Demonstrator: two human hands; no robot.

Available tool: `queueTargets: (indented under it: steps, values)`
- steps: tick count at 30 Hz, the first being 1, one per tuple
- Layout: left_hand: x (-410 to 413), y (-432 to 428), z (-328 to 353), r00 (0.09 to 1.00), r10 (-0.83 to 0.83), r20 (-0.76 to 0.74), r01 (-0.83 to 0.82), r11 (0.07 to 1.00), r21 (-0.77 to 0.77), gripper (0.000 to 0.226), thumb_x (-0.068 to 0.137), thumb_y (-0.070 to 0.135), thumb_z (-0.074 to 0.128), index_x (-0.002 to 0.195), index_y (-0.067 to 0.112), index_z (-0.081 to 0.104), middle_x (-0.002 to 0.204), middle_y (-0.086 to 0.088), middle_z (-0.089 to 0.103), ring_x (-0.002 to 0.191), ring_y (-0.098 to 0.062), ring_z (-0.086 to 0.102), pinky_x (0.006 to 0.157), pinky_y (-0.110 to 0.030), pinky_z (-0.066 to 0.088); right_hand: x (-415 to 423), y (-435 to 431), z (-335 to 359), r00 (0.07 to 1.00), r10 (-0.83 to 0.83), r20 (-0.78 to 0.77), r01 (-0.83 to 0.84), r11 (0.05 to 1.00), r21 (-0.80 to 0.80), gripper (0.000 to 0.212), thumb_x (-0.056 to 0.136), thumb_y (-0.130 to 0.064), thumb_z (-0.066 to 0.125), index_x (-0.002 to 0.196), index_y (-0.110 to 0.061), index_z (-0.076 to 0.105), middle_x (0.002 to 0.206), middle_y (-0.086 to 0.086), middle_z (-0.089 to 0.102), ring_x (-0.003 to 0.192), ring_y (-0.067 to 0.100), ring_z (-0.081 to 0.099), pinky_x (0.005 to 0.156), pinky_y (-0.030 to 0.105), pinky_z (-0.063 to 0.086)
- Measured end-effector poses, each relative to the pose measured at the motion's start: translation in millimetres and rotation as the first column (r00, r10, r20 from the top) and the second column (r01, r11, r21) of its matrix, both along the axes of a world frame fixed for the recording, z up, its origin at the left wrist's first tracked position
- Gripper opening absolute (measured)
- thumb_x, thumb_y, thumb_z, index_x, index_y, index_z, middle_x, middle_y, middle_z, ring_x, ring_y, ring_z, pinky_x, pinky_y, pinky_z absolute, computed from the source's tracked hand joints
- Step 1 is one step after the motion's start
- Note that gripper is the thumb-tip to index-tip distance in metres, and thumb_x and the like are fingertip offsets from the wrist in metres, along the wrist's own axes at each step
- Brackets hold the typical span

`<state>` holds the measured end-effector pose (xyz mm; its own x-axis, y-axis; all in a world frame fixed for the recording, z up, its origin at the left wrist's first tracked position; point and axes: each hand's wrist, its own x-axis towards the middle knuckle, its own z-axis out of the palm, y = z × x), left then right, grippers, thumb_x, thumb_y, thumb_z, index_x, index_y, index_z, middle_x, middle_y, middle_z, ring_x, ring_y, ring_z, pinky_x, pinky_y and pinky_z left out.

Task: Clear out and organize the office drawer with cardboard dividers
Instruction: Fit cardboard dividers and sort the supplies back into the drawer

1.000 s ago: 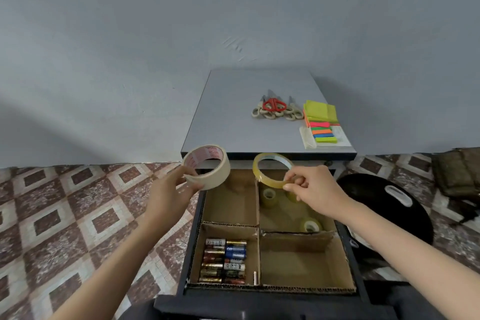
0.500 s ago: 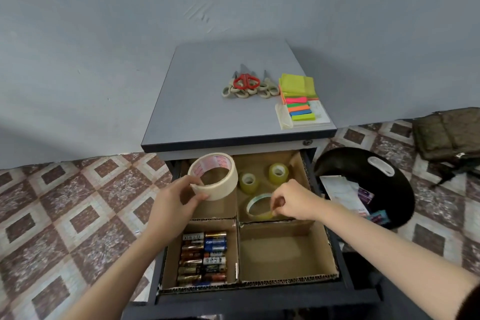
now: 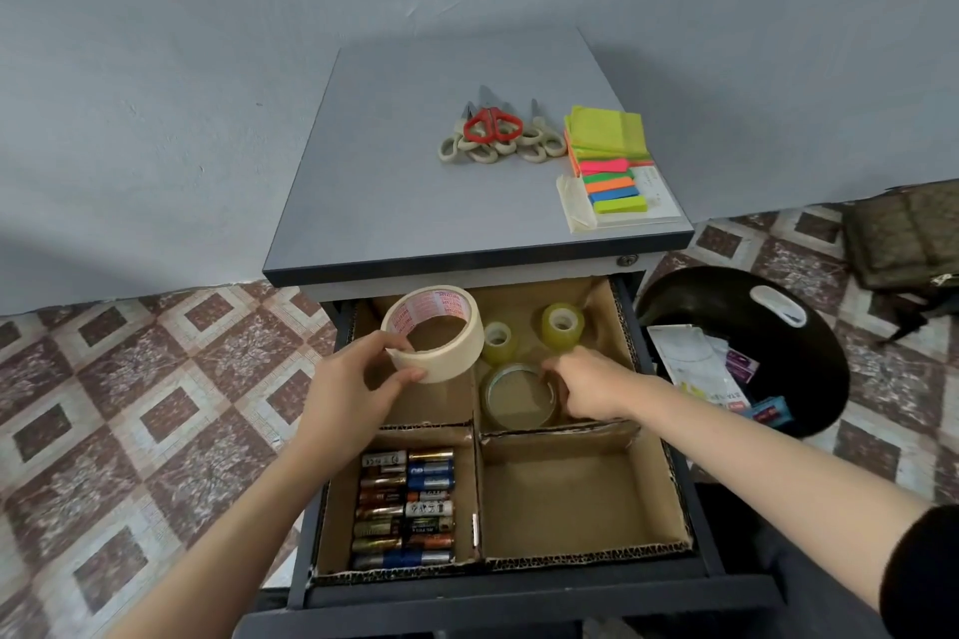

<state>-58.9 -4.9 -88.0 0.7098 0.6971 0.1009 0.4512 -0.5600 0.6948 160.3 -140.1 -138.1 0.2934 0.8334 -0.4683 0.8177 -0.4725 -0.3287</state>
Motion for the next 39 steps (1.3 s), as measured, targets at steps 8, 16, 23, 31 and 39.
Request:
queueTargets:
  steps: [8,16,23,31,39]
  values:
    - [8,-13,-4,0.998,-0.067,0.022,0.066,0.998,0.015,0.02,0.078,0.019,0.072,0.093,0.026,0.062,0.092,0.024,0.058,0.091,0.008,0.054,0.077,-0.008,0.039,3,-4,12,0.915,-0.227,-0.333,0.333,0.892,0.305,0.015,0.092,-0.008,0.053,0.102,-0.008,0.065,0.087,0.007,0.065,0.056,0.009,0.055,0.05,0.013,0.045]
    - [38,-37,-19,0.985,-0.166,0.041,0.164,0.986,0.035,0.019,0.076,0.016,0.075,0.092,0.021,0.065,0.11,0.009,0.062,0.105,-0.005,0.053,0.087,-0.009,0.036,-3,-6,44,0.823,-0.316,-0.473,0.522,0.748,0.41,0.032,0.09,-0.029,0.06,0.118,-0.014,0.062,0.071,0.0,0.065,0.044,0.007,0.056,0.045,0.017,0.048]
    - [52,-49,-30,0.979,-0.202,0.013,0.201,0.979,0.041,0.018,0.076,0.016,0.075,0.093,0.018,0.068,0.116,0.004,0.063,0.11,-0.008,0.054,0.091,-0.012,0.036,5,-14,39,0.838,-0.407,-0.363,0.531,0.761,0.373,0.036,0.086,-0.018,0.066,0.12,-0.009,0.063,0.064,-0.001,0.061,0.032,0.003,0.05,0.044,0.019,0.049]
    - [57,-45,-39,0.952,-0.185,-0.245,0.24,0.946,0.219,0.024,0.08,0.033,0.071,0.103,0.024,0.07,0.14,-0.003,0.047,0.134,-0.024,0.035,0.112,-0.046,0.014,10,-8,22,0.84,-0.426,-0.337,0.529,0.782,0.33,0.036,0.087,-0.014,0.064,0.123,-0.01,0.06,0.073,0.011,0.067,0.04,0.009,0.056,0.051,0.023,0.055]
    - [57,-34,-42,0.872,-0.231,-0.431,0.373,0.884,0.281,0.026,0.085,0.04,0.062,0.109,0.031,0.068,0.149,0.0,0.034,0.142,-0.023,0.016,0.114,-0.052,0.004,9,5,-3,0.871,-0.396,-0.291,0.475,0.829,0.296,0.036,0.089,-0.02,0.062,0.124,-0.014,0.059,0.099,0.017,0.066,0.044,0.008,0.058,0.044,0.012,0.045]
